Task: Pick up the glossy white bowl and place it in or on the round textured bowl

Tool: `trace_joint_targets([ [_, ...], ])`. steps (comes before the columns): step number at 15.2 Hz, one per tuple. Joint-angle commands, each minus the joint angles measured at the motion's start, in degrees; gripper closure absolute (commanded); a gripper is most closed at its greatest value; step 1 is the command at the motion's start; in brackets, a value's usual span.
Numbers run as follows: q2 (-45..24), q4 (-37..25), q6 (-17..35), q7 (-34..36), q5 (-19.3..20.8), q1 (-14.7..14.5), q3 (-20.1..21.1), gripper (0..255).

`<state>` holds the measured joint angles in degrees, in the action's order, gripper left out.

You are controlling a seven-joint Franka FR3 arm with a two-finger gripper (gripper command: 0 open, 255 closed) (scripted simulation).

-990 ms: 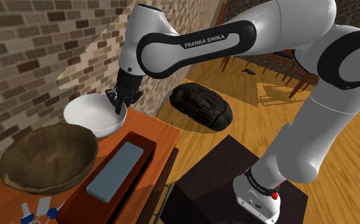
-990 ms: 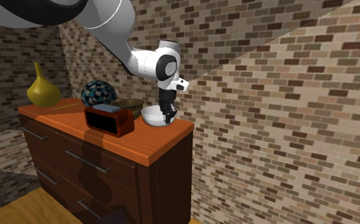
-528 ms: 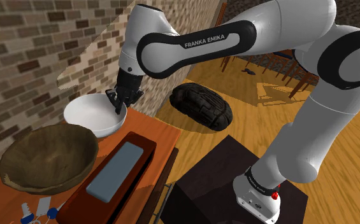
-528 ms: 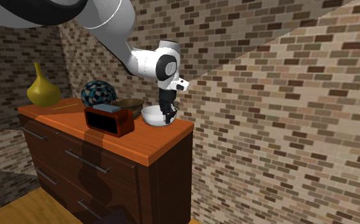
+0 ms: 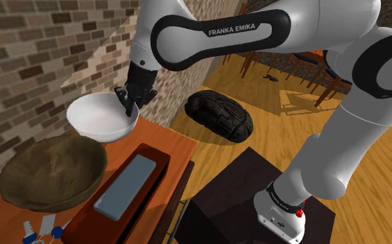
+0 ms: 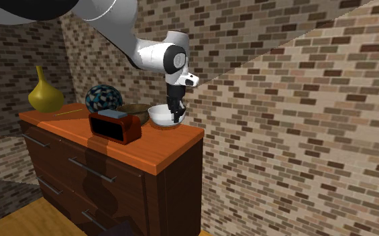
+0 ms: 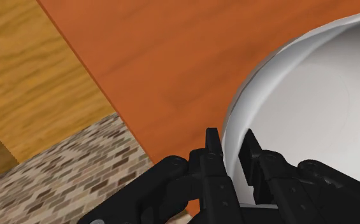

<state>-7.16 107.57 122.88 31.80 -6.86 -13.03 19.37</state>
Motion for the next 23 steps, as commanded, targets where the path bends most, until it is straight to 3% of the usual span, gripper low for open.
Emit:
trace_joint_targets([
  [1, 0.2, -1.5, -1.6, 0.2, 0.1, 0.0, 0.0, 255],
  [23, 1.1, -17.3, -18.2, 2.1, 0.5, 0.1, 0.0, 255],
])
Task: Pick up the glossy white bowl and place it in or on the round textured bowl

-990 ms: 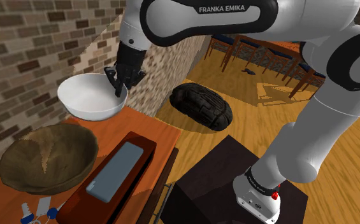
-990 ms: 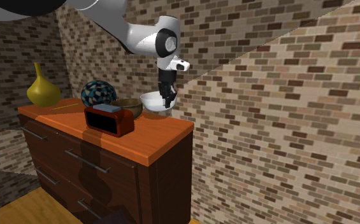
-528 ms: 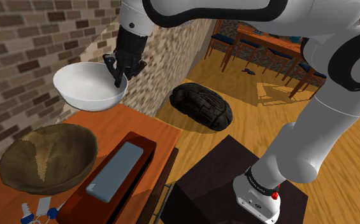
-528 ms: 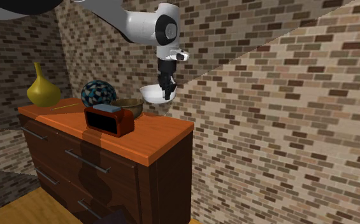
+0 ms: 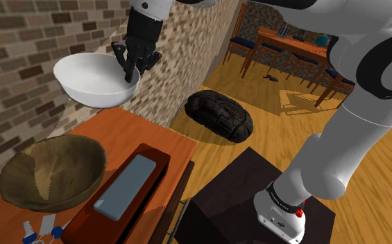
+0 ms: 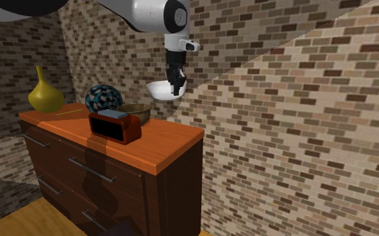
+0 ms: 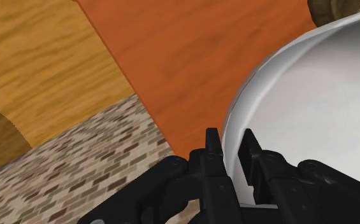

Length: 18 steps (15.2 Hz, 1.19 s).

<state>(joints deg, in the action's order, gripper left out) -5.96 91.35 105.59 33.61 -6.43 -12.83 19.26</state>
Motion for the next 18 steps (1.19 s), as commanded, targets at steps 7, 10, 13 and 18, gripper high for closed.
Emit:
trace_joint_targets([
  [7, 0.5, -1.9, -1.5, 7.0, 1.2, -3.8, 2.9, 255],
  [10, 0.3, -2.4, -1.5, 11.1, 2.2, -6.0, 4.6, 255],
  [13, -0.5, -3.7, -1.6, 15.4, 3.4, -8.5, 6.3, 255],
  [18, -1.6, -3.7, -0.3, 19.6, 4.9, -11.0, 8.0, 255],
])
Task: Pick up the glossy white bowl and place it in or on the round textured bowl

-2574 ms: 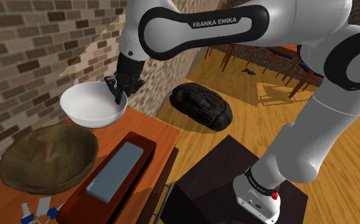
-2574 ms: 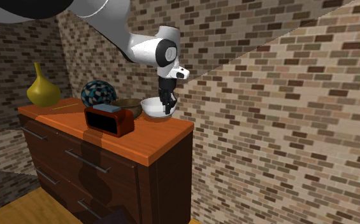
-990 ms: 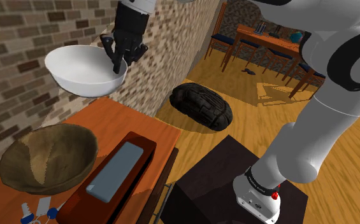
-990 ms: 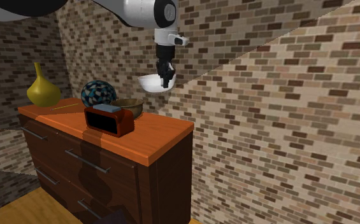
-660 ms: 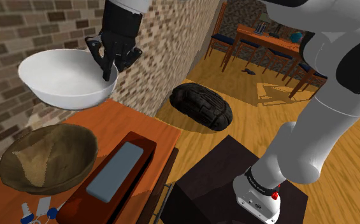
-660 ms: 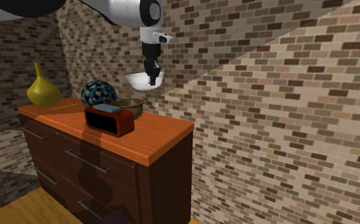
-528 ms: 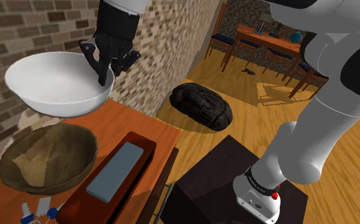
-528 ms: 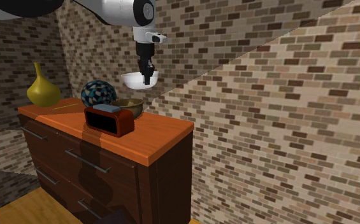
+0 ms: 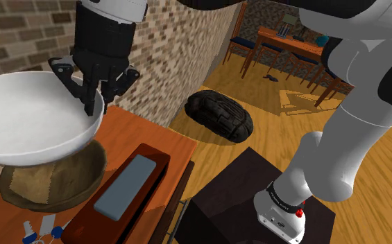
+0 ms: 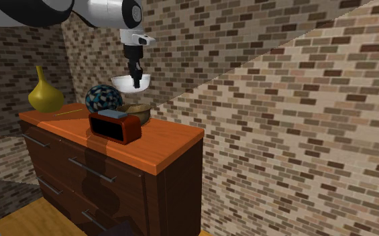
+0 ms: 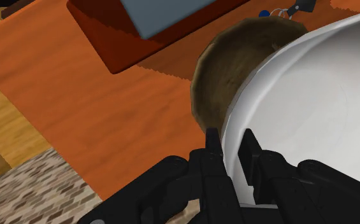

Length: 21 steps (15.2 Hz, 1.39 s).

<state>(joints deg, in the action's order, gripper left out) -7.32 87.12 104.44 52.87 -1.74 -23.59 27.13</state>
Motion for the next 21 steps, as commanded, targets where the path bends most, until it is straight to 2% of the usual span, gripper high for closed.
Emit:
trace_joint_targets([
  [1, -0.1, 1.5, 1.6, 0.3, 0.1, -0.1, 0.1, 255],
  [14, 0.4, 12.1, 11.8, -0.6, -0.4, 0.2, -0.1, 255],
  [21, 0.4, 12.1, 11.8, -0.6, -0.4, 0.2, -0.1, 255],
])
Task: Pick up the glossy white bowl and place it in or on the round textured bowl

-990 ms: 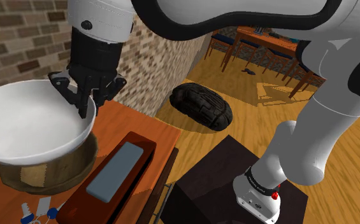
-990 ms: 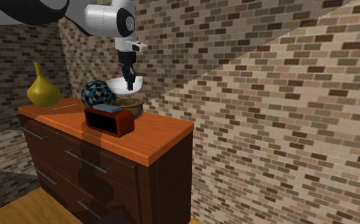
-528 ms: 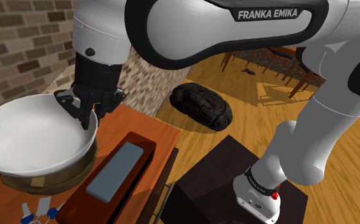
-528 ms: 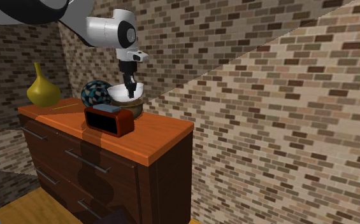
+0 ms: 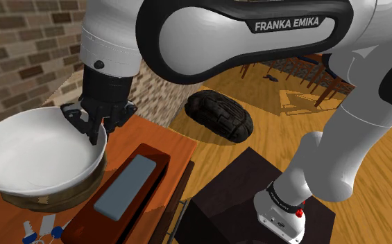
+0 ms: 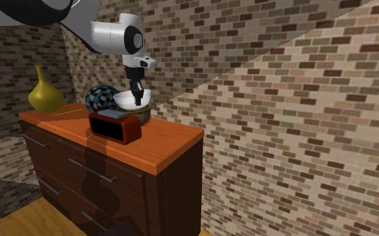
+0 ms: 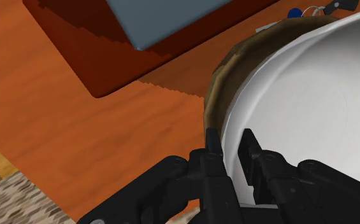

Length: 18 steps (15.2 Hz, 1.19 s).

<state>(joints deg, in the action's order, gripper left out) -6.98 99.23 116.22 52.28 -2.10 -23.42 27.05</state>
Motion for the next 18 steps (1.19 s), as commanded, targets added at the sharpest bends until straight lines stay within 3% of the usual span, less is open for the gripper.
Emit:
trace_joint_targets([
  [1, 0.0, 0.0, 0.0, 0.0, 0.0, 0.0, 0.0, 255],
  [2, 0.0, 0.0, 0.0, 0.0, 0.0, 0.0, 0.0, 0],
  [7, 0.0, 0.0, 0.0, 0.0, 0.0, 0.0, 0.0, 0],
  [11, 1.9, -4.9, -6.7, -0.6, -1.0, 0.6, -0.2, 0],
  [18, 1.9, -4.9, -6.7, -0.6, -1.0, 0.6, -0.2, 0],
])
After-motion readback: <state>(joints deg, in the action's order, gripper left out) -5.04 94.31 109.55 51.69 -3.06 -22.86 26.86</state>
